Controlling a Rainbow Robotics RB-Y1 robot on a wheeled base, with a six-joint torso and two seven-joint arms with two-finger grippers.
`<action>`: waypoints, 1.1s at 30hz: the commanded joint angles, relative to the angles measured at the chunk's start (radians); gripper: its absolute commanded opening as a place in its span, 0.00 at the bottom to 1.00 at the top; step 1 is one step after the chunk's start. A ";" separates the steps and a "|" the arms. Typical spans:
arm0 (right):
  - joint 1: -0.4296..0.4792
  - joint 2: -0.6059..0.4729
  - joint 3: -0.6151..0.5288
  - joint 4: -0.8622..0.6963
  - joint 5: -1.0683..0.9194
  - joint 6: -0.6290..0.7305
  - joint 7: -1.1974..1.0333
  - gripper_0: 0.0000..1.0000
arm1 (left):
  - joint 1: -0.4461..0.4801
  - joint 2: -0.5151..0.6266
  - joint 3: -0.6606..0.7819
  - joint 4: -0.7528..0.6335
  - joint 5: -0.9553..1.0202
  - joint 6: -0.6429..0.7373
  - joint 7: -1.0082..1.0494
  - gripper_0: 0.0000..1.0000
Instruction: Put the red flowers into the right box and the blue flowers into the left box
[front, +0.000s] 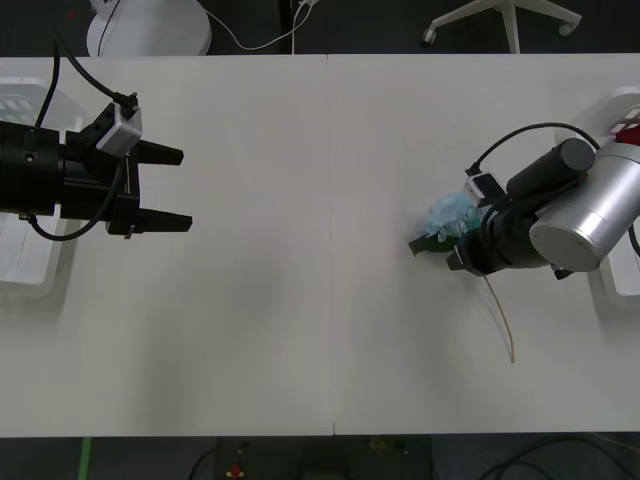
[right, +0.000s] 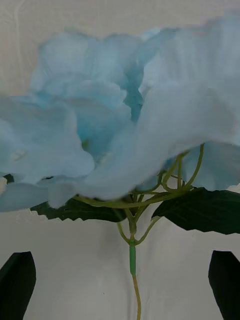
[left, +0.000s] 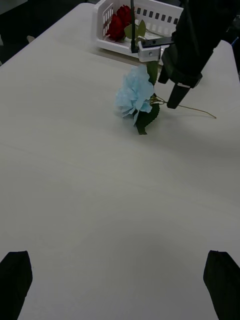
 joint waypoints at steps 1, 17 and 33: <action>0.023 0.055 -0.006 0.039 0.041 -0.011 -0.021 0.99 | -0.032 -0.007 -0.007 -0.012 0.013 0.008 0.002 1.00; 0.029 0.152 -0.003 0.156 0.107 -0.057 -0.004 0.77 | -0.032 -0.007 -0.007 -0.012 0.013 0.008 0.002 1.00; 0.034 0.133 -0.003 0.192 0.058 -0.082 0.002 0.00 | -0.032 -0.007 -0.007 -0.012 0.013 0.008 0.002 1.00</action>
